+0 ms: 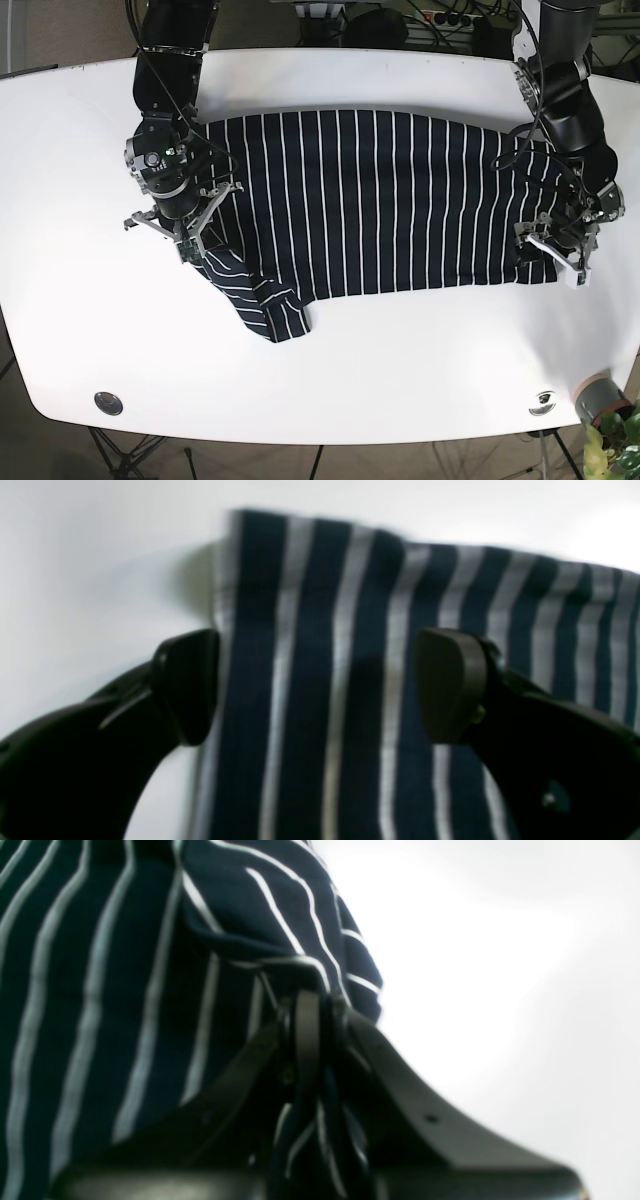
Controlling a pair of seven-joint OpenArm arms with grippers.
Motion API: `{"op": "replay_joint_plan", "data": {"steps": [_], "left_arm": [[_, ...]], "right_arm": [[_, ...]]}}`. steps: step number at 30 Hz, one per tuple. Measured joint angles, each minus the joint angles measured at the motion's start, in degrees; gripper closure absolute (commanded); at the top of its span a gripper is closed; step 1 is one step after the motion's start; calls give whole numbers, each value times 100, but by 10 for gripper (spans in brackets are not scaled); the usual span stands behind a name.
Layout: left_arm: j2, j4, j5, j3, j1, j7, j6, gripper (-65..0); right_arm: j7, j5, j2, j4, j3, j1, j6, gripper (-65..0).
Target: Fold the T-shirt properly
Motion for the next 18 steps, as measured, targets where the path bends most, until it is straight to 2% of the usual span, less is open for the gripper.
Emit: {"op": "replay_joint_plan", "data": {"steps": [3, 6, 8, 10, 11, 14, 18], "left_arm": [[63, -17, -7, 0, -2, -74, -9, -544], [94, -20, -26, 0, -2, -90, -107, -456], [107, -31, -35, 0, 2, -70, -326, -354], [153, -44, -55, -26, 15, -61, -546, -207], [199, -48, -90, -26, 22, -63, -658, -162], [295, -63, -105, -24, 28, -116, -702, -1], [326, -96, -105, -11, 50, -297, -702, 0]], "right_arm": [[0, 369, 15, 0, 11, -2, 2, -22], [4, 660, 7, 0, 199, -2, 4, -22], [0, 704, 22, 0, 326, -2, -7, -22], [-2, 728, 35, -2, 356, -2, -57, -22], [-2, 774, 52, 0, 358, -2, -50, -22], [2, 837, 35, 0, 350, -2, -37, -22], [0, 850, 15, 0, 332, -2, -17, -22]]}}
